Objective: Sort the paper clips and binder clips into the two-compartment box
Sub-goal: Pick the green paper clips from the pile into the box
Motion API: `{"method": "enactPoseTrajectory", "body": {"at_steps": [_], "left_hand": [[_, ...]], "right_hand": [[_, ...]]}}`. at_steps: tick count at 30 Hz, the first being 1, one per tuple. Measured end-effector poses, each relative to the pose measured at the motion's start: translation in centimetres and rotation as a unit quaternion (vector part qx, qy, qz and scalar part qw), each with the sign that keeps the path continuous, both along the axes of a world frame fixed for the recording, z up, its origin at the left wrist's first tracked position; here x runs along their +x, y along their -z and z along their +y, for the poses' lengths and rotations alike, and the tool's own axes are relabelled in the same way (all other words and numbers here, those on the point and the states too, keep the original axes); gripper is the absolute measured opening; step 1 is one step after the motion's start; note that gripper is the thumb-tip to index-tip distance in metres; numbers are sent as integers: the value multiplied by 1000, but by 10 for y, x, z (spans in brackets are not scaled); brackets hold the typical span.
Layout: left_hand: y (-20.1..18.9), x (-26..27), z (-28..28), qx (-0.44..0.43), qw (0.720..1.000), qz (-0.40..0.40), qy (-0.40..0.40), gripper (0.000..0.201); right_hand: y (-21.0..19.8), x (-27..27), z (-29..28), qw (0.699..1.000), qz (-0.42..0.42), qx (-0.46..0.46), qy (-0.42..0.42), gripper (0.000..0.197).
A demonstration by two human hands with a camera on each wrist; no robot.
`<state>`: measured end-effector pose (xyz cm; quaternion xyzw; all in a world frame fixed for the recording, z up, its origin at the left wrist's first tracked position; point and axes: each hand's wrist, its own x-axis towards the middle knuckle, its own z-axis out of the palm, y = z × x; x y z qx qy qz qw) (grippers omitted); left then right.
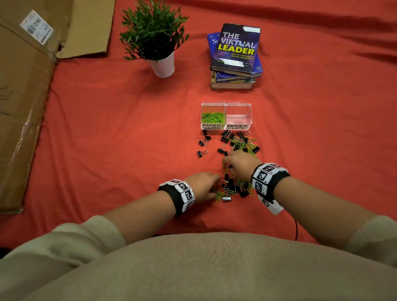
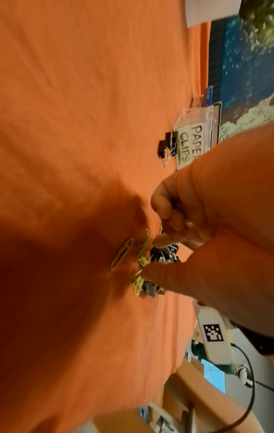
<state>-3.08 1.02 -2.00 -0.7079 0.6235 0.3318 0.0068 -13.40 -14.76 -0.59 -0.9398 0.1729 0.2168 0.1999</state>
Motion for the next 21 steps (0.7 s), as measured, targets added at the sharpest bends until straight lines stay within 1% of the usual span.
{"method": "enactPoseTrajectory", "body": {"at_steps": [3, 6, 9, 11, 13, 15, 16, 18, 19, 21], "left_hand": [[1, 0, 0, -16, 999, -33, 22, 30], [1, 6, 0, -19, 997, -68, 15, 27], [1, 13, 1, -8, 996, -91, 2, 31], [0, 17, 2, -6, 995, -103, 3, 31], [-1, 19, 1, -7, 994, -112, 5, 29], [-1, 20, 1, -12, 993, -114, -4, 28], [-1, 21, 0, -14, 994, -107, -17, 27], [0, 23, 0, -17, 995, -72, -72, 27], [-1, 24, -1, -20, 993, -47, -104, 26], [-3, 29, -4, -31, 987, -1, -157, 23]], "right_hand": [[7, -1, 4, 999, 0, -29, -25, 23], [9, -3, 4, 999, 8, -38, -36, 16], [7, -4, 7, 997, 19, -53, -47, 18], [6, -3, 7, 998, 25, -48, -31, 19], [4, -1, 5, 1000, 12, -7, 21, 12], [-1, 1, -1, 992, -27, 61, 111, 9], [-5, 2, -5, 982, -46, 94, 159, 10], [-14, 5, -10, 956, -67, 158, 238, 7], [-16, 6, -12, 941, -70, 195, 268, 5], [-21, 10, -13, 914, -58, 263, 302, 14]]}}
